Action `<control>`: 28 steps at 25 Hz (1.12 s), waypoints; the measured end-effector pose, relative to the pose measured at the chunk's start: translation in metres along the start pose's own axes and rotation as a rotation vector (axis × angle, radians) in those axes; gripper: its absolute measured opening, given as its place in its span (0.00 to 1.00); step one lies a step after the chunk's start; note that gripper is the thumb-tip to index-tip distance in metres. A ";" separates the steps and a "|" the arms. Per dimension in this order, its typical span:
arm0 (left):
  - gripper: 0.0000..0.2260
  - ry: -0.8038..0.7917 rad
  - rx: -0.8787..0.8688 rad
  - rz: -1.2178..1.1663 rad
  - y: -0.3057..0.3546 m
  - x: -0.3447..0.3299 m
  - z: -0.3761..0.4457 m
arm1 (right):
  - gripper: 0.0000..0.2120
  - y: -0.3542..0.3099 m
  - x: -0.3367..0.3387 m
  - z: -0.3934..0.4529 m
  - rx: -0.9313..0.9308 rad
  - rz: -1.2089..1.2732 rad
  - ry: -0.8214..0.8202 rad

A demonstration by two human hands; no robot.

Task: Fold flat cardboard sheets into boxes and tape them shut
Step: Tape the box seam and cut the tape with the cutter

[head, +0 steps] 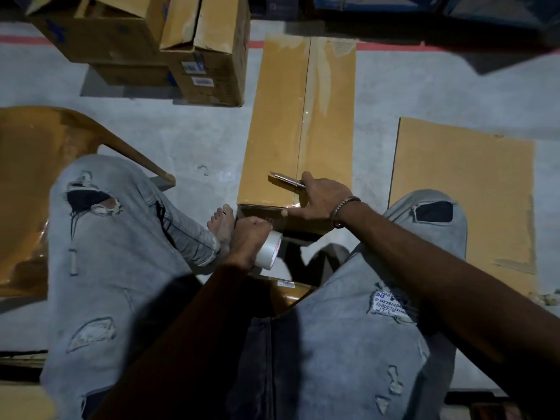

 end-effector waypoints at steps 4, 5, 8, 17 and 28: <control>0.13 -0.016 0.072 -0.111 -0.015 -0.002 0.000 | 0.38 0.001 -0.015 0.010 0.050 -0.123 -0.006; 0.12 -0.009 0.089 -0.154 -0.022 -0.005 0.005 | 0.37 0.001 -0.017 0.012 0.056 -0.133 -0.018; 0.09 -0.010 0.176 -0.185 -0.035 -0.009 0.016 | 0.37 0.001 -0.017 0.012 0.053 -0.129 -0.029; 0.09 -0.061 0.171 -0.092 -0.027 -0.005 0.022 | 0.39 0.001 -0.016 0.011 0.003 -0.114 -0.009; 0.12 -0.365 -0.154 -0.006 0.036 0.026 0.042 | 0.21 0.011 0.037 -0.041 -0.265 1.222 0.167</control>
Point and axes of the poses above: each hand's wrist, its own z-axis towards the middle knuckle, its own x-axis out of the back of the hand, y = z × x, the point moved 8 cm from there along z, towards the middle knuckle, and after that the axes turned 2 degrees about x, right-handed, at the moved point
